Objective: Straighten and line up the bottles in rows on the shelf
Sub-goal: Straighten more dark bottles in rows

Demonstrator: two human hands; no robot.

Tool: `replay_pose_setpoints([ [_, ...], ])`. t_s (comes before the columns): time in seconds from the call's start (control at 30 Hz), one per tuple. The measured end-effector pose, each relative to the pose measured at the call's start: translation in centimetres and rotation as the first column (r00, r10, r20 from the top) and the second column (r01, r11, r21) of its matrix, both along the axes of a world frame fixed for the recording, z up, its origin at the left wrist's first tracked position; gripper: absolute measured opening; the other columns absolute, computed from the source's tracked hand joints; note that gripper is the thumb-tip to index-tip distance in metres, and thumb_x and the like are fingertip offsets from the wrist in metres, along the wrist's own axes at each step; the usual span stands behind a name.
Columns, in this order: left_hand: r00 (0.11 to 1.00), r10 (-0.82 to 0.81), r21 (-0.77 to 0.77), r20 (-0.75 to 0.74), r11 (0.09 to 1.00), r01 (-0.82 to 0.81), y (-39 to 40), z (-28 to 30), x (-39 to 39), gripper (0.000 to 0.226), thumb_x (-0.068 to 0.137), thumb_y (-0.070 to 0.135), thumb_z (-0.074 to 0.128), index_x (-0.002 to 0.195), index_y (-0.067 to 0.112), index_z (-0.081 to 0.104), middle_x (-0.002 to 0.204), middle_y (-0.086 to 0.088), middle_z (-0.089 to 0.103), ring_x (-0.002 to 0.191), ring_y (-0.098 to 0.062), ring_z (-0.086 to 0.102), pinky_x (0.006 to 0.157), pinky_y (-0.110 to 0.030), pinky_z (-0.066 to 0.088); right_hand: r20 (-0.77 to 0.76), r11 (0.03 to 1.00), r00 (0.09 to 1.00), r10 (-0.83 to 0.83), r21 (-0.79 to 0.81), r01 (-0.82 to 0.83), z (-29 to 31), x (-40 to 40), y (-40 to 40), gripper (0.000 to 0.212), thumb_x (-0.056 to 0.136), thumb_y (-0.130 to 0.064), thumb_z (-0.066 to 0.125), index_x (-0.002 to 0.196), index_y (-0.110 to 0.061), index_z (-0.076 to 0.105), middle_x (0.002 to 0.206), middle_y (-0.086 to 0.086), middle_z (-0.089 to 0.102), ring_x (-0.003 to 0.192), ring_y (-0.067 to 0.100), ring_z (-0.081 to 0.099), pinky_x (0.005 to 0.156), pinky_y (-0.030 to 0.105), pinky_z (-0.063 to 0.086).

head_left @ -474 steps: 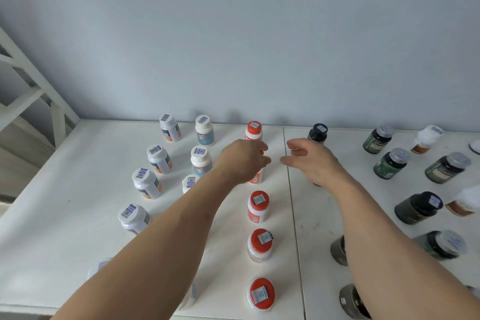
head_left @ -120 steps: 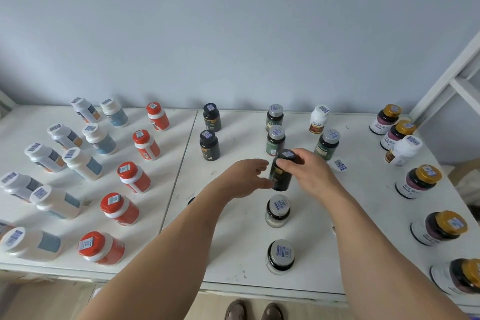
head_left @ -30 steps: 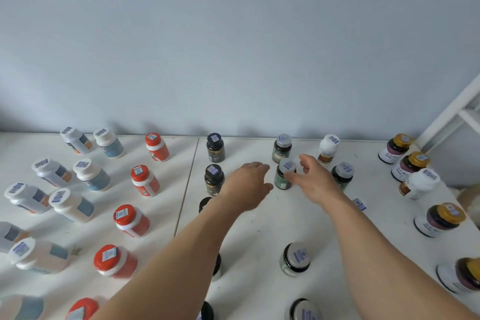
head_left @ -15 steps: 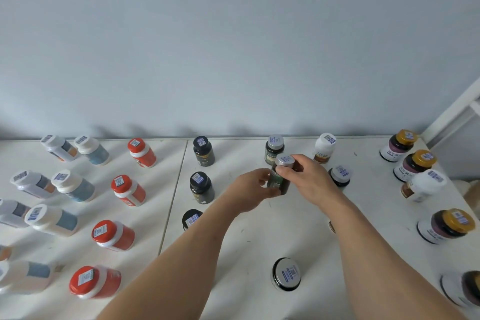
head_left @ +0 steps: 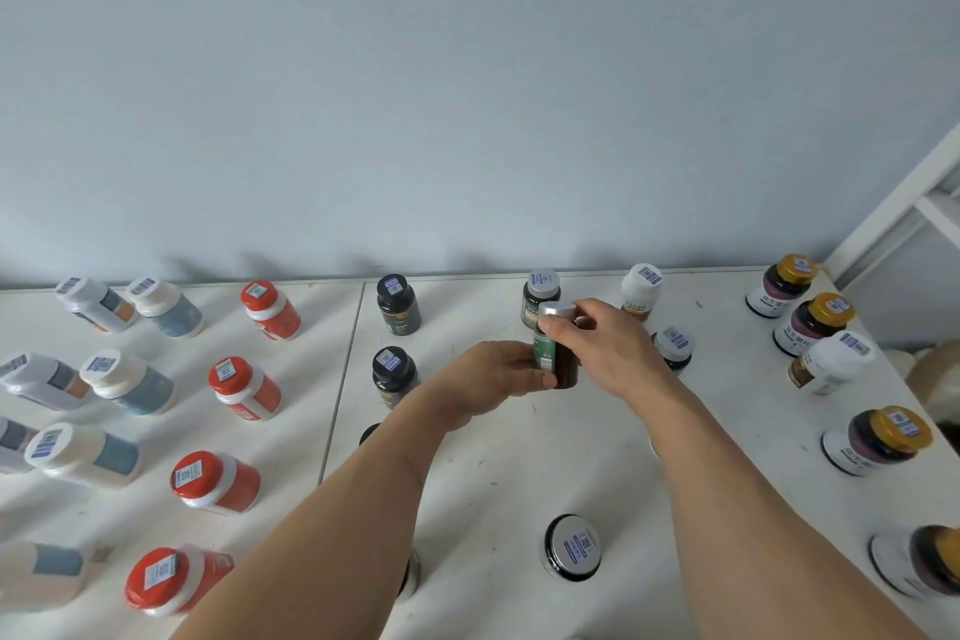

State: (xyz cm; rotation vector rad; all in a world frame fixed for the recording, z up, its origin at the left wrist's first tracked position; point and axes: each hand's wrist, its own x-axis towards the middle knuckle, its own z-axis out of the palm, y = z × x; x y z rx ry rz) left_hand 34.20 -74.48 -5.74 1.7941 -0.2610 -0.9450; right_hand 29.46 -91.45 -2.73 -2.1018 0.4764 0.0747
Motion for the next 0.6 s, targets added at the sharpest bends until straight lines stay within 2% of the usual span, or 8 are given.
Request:
replay_pose_setpoints([
  [0.1, 1.0, 0.0, 0.01, 0.028, 1.0, -0.001, -0.1, 0.3, 0.0, 0.038, 0.083, 0.026, 0.076, 0.119, 0.025, 0.067, 0.112, 0.01, 0.072, 0.11, -0.008, 0.063, 0.091, -0.023, 0.046, 0.016, 1.0, 1.0, 0.001, 0.013, -0.002, -0.2, 0.1, -0.2, 0.034, 0.084, -0.055, 0.065, 0.107, -0.029, 0.066, 0.1, -0.013, 0.065, 0.092, 0.005, 0.061, 0.073, 0.025, 0.046],
  [0.17, 0.983, -0.053, 0.144, 0.176, 0.989, 0.028, -0.2, 0.1, 0.3, 0.045, 0.081, 0.033, 0.077, 0.124, 0.027, 0.064, 0.117, 0.009, 0.069, 0.111, -0.009, 0.062, 0.097, -0.031, 0.047, 0.03, 1.0, 0.999, 0.012, 0.008, -0.012, -0.6, 0.1, -0.3, 0.034, 0.083, -0.053, 0.067, 0.108, -0.031, 0.066, 0.101, -0.014, 0.067, 0.092, 0.003, 0.061, 0.07, 0.023, 0.044],
  [0.2, 0.952, -0.13, 0.261, 0.276, 0.964, 0.055, -0.3, 0.1, 0.4, 0.051, 0.08, 0.038, 0.076, 0.128, 0.028, 0.06, 0.124, 0.009, 0.065, 0.115, -0.01, 0.059, 0.101, -0.033, 0.046, 0.032, 1.0, 0.999, 0.02, -0.001, -0.02, -0.9, 0.1, -0.4, 0.035, 0.082, -0.053, 0.068, 0.109, -0.031, 0.066, 0.101, -0.014, 0.068, 0.092, 0.005, 0.061, 0.071, 0.024, 0.045],
  [0.27, 0.838, -0.328, 0.513, 0.437, 0.856, 0.068, -0.4, 0.2, 0.4, 0.062, 0.083, 0.045, 0.07, 0.138, 0.027, 0.05, 0.137, 0.007, 0.055, 0.124, -0.015, 0.051, 0.103, -0.034, 0.042, 0.015, 0.999, 0.999, 0.036, -0.014, -0.036, -1.8, 0.2, -0.6, 0.035, 0.081, -0.05, 0.07, 0.111, -0.032, 0.065, 0.1, -0.014, 0.069, 0.094, 0.008, 0.063, 0.076, 0.028, 0.048],
  [0.33, 0.697, -0.485, 0.646, 0.529, 0.763, 0.04, -0.5, 0.1, 0.5, 0.061, 0.087, 0.047, 0.064, 0.141, 0.024, 0.046, 0.139, 0.005, 0.051, 0.128, -0.019, 0.047, 0.102, -0.036, 0.042, -0.004, 0.999, 0.999, 0.054, 0.003, -0.054, -2.8, 0.2, -0.6, 0.032, 0.081, -0.045, 0.072, 0.11, -0.033, 0.065, 0.1, -0.014, 0.069, 0.095, 0.01, 0.064, 0.081, 0.03, 0.051],
  [0.43, 0.568, -0.573, 0.691, 0.591, 0.723, 0.01, -0.4, -0.5, 0.6, 0.053, 0.088, 0.045, 0.063, 0.133, 0.019, 0.051, 0.132, 0.002, 0.055, 0.124, -0.021, 0.048, 0.099, -0.038, 0.042, -0.016, 0.997, 0.998, 0.059, 0.044, -0.058, -4.2, -0.2, -0.4, 0.034, 0.08, -0.039, 0.075, 0.111, -0.033, 0.064, 0.1, -0.014, 0.071, 0.097, 0.01, 0.065, 0.084, 0.031, 0.052],
  [0.6, 0.531, -0.583, 0.691, 0.614, 0.723, -0.004, -0.1, -0.9, 0.7, 0.05, 0.088, 0.041, 0.063, 0.13, 0.015, 0.053, 0.131, 0.0, 0.055, 0.124, -0.022, 0.048, 0.1, -0.039, 0.042, -0.006, 0.996, 0.998, 0.061, 0.059, -0.061, -4.6, -0.8, 0.0, 0.038, 0.078, -0.034, 0.078, 0.112, -0.038, 0.061, 0.103, -0.017, 0.07, 0.1, 0.007, 0.064, 0.088, 0.03, 0.051],
])
